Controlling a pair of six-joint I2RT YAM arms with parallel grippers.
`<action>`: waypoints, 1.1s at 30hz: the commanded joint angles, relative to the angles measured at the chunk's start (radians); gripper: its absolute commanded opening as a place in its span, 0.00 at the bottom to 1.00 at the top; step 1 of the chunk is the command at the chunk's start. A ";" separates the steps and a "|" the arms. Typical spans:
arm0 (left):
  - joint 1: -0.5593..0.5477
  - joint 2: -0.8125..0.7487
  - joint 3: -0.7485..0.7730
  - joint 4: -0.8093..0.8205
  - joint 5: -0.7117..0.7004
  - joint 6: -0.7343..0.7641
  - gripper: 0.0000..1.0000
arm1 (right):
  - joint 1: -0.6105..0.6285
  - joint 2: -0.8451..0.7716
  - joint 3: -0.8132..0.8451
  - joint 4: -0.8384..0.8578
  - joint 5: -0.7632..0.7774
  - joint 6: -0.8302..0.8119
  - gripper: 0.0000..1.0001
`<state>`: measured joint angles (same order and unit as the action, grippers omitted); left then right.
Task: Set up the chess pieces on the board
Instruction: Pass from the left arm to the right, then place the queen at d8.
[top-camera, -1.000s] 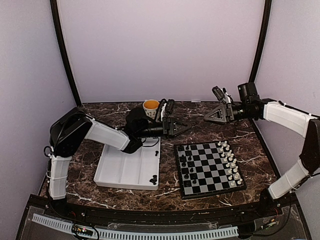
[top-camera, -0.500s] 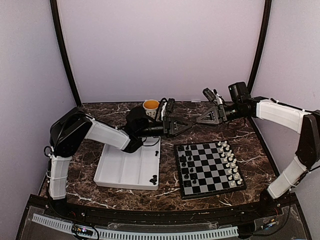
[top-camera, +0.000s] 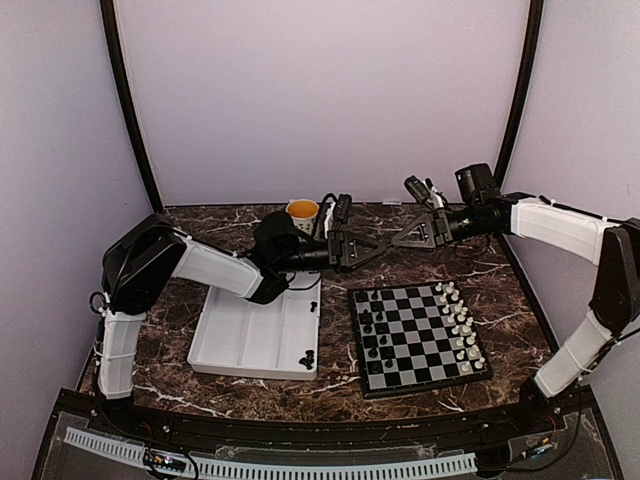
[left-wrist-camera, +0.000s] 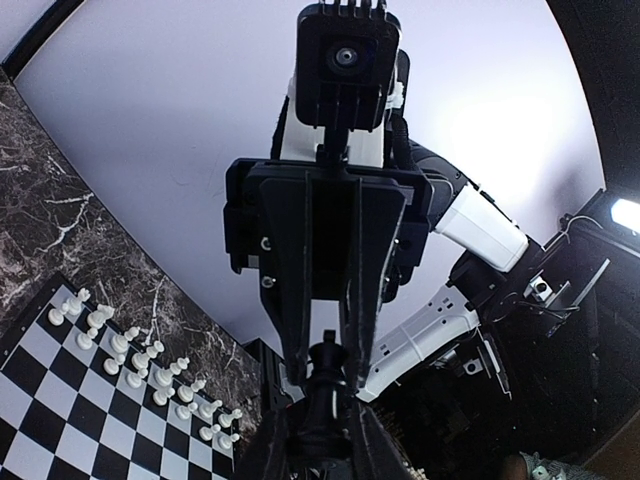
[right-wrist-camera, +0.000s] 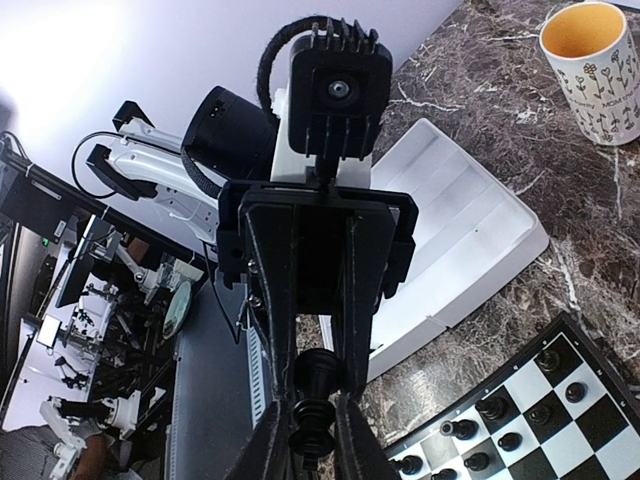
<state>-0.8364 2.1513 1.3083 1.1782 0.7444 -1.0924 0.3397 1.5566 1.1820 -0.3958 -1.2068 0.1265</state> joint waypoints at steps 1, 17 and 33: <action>-0.006 -0.001 0.024 0.018 0.005 0.005 0.12 | 0.011 0.007 0.031 0.014 0.008 -0.018 0.14; 0.095 -0.331 -0.129 -0.695 -0.184 0.410 0.99 | 0.077 -0.043 0.109 -0.301 0.404 -0.417 0.05; 0.261 -0.483 0.072 -1.295 -0.535 0.891 0.99 | 0.483 0.077 0.108 -0.415 0.889 -0.616 0.04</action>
<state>-0.6132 1.6737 1.4113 -0.0265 0.1936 -0.2676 0.7856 1.5902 1.2625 -0.7689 -0.4549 -0.4397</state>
